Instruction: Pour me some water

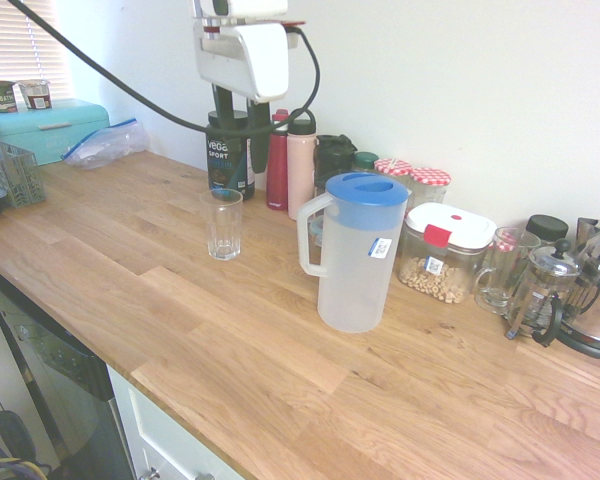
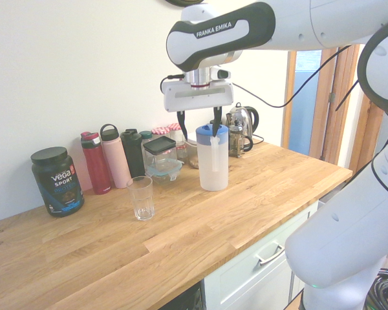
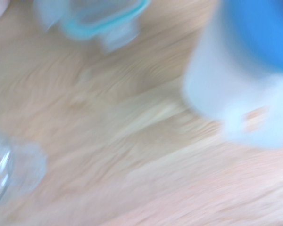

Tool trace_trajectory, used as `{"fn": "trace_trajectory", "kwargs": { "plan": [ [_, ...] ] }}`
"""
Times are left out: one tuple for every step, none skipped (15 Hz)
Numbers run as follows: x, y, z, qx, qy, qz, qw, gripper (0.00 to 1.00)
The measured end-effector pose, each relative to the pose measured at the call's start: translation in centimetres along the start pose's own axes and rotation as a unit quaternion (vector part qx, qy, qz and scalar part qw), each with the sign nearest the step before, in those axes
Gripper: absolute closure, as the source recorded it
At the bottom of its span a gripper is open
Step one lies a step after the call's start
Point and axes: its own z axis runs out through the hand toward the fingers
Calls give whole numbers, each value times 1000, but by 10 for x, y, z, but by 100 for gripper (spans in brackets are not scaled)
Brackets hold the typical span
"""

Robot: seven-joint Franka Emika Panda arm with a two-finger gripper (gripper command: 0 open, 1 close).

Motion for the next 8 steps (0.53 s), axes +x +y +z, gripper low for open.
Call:
{"fn": "trace_trajectory", "kwargs": {
  "plan": [
    [11,3,0,-2,3,24,1000,0],
    [21,5,4,-7,4,46,999,0],
    [29,5,10,-9,4,61,998,0],
    [36,2,18,-9,3,69,998,0],
    [42,-1,28,-10,0,72,997,0],
    [46,-5,38,-9,0,74,997,0],
    [51,-9,48,-7,0,76,997,0],
    [56,-13,59,-7,0,77,997,0]
  ]
}}
